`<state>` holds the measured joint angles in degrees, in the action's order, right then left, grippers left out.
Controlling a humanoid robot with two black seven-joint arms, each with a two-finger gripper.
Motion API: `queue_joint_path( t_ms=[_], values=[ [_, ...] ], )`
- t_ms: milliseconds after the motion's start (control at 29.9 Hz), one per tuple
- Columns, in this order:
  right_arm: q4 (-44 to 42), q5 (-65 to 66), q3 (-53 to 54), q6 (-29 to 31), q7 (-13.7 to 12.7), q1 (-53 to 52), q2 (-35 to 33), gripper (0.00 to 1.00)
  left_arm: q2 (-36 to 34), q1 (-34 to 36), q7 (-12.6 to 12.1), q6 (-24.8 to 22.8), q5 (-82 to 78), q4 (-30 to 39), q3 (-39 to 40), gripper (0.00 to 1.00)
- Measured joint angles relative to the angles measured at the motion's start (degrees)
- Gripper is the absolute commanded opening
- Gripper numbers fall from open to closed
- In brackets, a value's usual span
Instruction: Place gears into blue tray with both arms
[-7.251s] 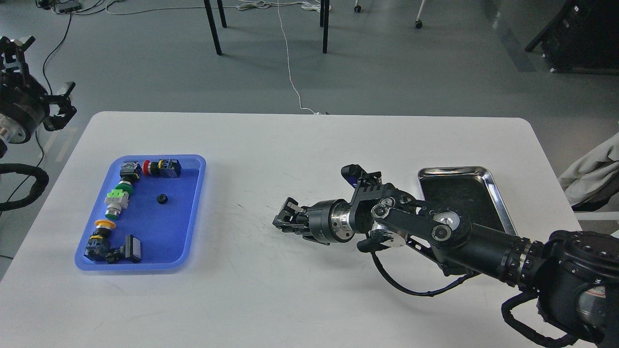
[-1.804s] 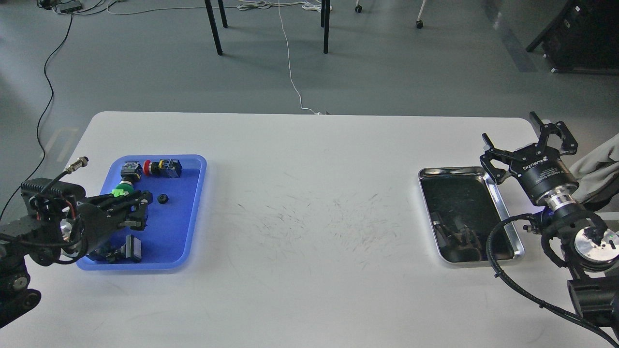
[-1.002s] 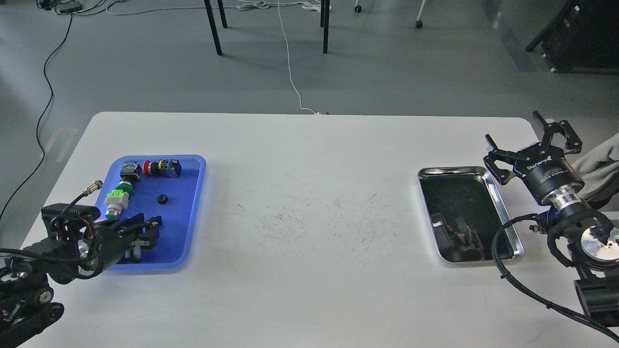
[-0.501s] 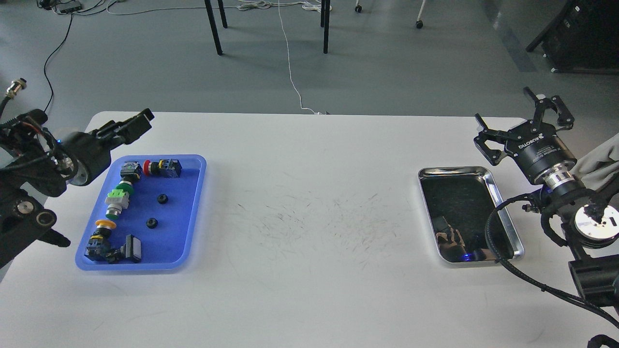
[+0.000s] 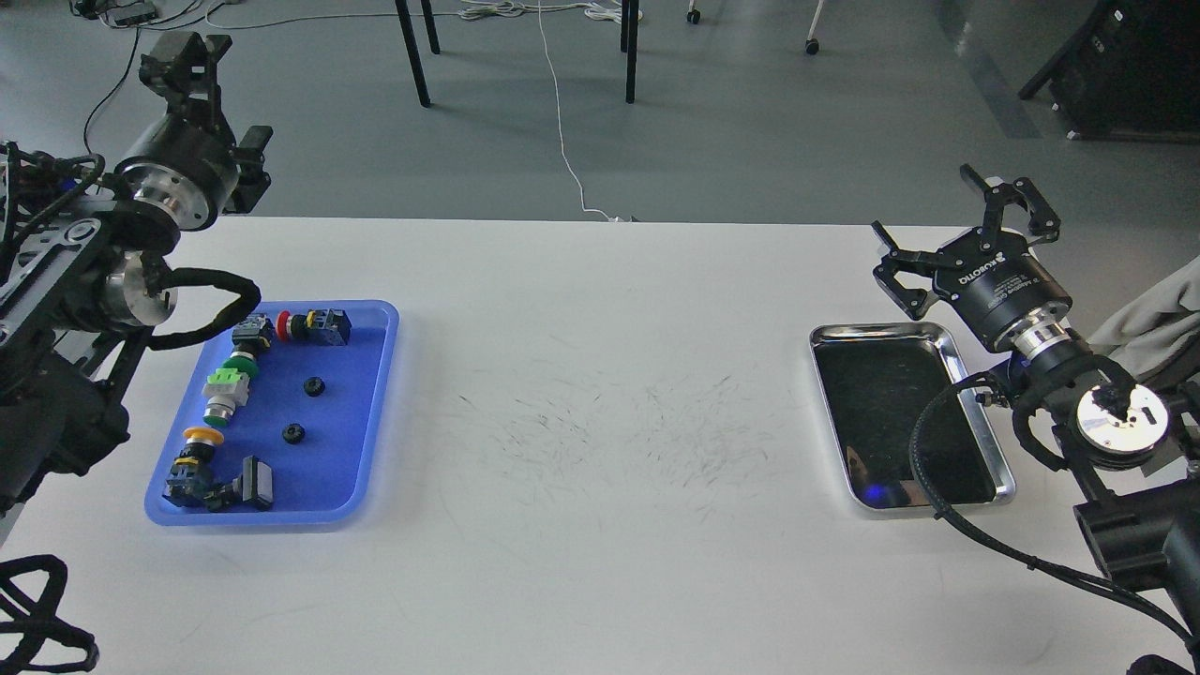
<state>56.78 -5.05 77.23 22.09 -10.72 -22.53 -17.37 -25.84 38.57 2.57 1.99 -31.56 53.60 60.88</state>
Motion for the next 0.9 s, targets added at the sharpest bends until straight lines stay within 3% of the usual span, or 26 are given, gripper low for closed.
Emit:
queue_joint_path(
  t_ms=[134,301,902],
  values=[
    [0.09,-0.03,0.49,-0.11,0.0,0.24,-0.26,0.98,0.55,-0.31,3.47,-7.33,9.46,-6.47,0.42,0.98],
    [0.09,-0.04,0.5,-0.31,0.0,0.18,-0.71,0.98,2.12,-2.15,4.19,-14.26,14.71,-9.74,-0.25,0.98],
    [-0.35,0.13,-0.62,-0.82,0.0,-2.31,-1.29,0.98,4.57,-3.26,5.33,-14.74,17.31,-10.01,0.61,0.98]
  ],
)
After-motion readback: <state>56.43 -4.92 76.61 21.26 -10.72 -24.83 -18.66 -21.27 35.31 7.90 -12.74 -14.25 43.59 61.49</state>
